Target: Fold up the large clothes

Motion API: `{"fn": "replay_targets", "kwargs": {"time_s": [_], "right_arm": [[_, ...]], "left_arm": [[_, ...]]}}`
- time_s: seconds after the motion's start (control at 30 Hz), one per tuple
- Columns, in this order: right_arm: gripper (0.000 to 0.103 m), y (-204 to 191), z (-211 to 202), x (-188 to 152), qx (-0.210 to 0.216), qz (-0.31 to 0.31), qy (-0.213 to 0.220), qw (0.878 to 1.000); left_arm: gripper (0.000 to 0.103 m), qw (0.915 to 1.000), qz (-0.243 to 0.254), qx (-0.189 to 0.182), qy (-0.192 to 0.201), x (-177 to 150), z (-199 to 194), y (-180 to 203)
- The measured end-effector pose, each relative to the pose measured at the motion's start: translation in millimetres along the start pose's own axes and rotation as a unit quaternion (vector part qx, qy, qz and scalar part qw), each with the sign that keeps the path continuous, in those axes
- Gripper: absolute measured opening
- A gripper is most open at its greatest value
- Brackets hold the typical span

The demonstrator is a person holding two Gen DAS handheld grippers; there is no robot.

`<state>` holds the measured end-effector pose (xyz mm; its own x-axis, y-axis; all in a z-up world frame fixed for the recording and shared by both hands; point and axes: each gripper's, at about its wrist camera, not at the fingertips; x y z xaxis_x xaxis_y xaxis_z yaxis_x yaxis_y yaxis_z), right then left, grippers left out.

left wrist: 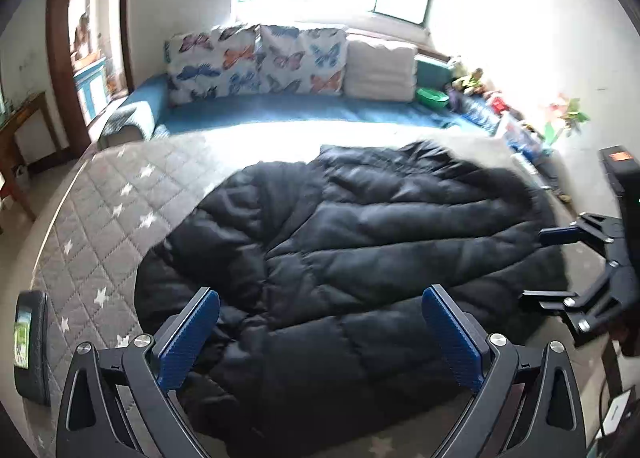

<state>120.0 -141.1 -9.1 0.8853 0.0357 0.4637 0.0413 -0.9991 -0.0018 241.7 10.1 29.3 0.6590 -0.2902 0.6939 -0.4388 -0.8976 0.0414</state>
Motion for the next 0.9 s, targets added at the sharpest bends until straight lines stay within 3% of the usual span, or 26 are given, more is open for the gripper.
{"fn": "replay_targets", "kwargs": {"time_s": [0.13,0.23,0.33,0.6,0.8,0.9], "right_arm": [[0.103,32.3,3.0,-10.6,0.003,0.054,-0.06,0.997],[0.103,43.5,32.3,-18.2,-0.003,0.064,-0.116,0.991],[0.103,35.9,46.7,-21.3,-0.02,0.044,-0.108,0.993],[0.103,22.6,74.7,-26.7,-0.043,0.041,-0.11,0.992],[0.103,16.1,68.6,-27.0,-0.047,0.029,-0.118,0.991],[0.103,5.9,52.3,-14.8,-0.049,0.006,-0.096,0.994]], "left_arm": [[0.103,0.9991,0.028,-0.029,-0.011,5.0,-2.1,18.7],[0.097,0.9976,0.049,-0.036,-0.034,3.8,17.4,31.2],[0.095,0.9963,0.048,-0.04,-0.06,-4.2,43.3,30.4],[0.096,0.9951,0.048,-0.031,-0.08,-14.3,82.7,31.7],[0.096,0.9945,0.026,-0.046,-0.09,-12.7,89.6,26.1],[0.096,0.9947,0.026,-0.044,-0.089,-13.4,89.0,26.2]]}}
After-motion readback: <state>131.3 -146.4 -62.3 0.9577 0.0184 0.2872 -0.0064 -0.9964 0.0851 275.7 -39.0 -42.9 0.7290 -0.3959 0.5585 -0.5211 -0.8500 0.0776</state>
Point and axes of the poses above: each gripper's, at about its wrist camera, not at the fingertips, and z roughly the way its jaws point, y to its right, x to its top, and after that the axes turned 5 degrees about z, right-handed
